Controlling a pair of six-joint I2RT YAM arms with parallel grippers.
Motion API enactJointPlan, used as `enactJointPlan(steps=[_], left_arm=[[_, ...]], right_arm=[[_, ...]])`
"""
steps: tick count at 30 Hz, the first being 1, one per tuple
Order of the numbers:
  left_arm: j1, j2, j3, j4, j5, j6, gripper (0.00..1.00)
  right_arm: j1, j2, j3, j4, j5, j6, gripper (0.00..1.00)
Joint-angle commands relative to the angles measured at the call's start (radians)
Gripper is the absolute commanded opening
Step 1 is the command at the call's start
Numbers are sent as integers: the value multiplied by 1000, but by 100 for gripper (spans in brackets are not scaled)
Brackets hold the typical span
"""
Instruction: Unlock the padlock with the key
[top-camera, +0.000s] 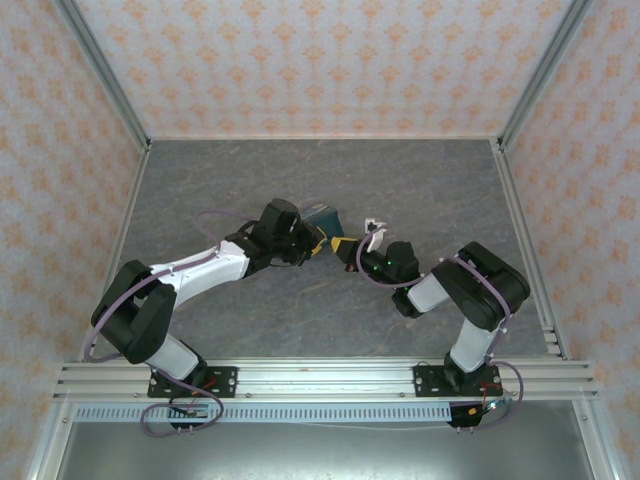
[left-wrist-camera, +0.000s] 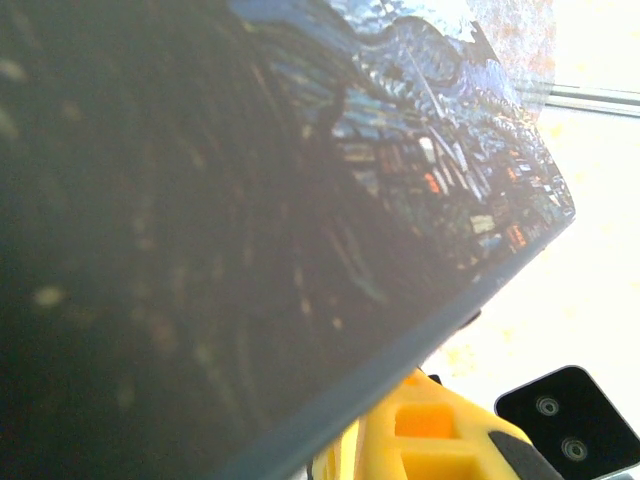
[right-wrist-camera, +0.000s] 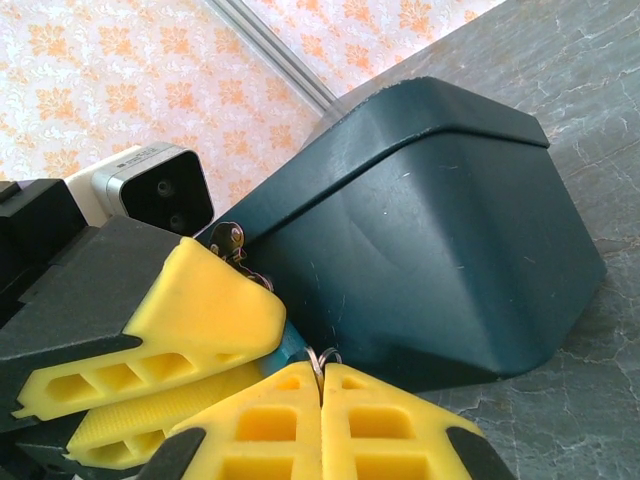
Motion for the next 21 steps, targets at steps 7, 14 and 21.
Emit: enactJointPlan(steps=[7,14,21], left_arm=[[-1,-40,-1,55,2,-24,2],[-1,-40,-1,77,12,-40,2],[-1,-46,3,79,12,-41,2]], right_arm=[[10,9,31,62,-20,15,0],[13,37,36,63,-24,18,0],[16,57,41,62,-32,20,0]])
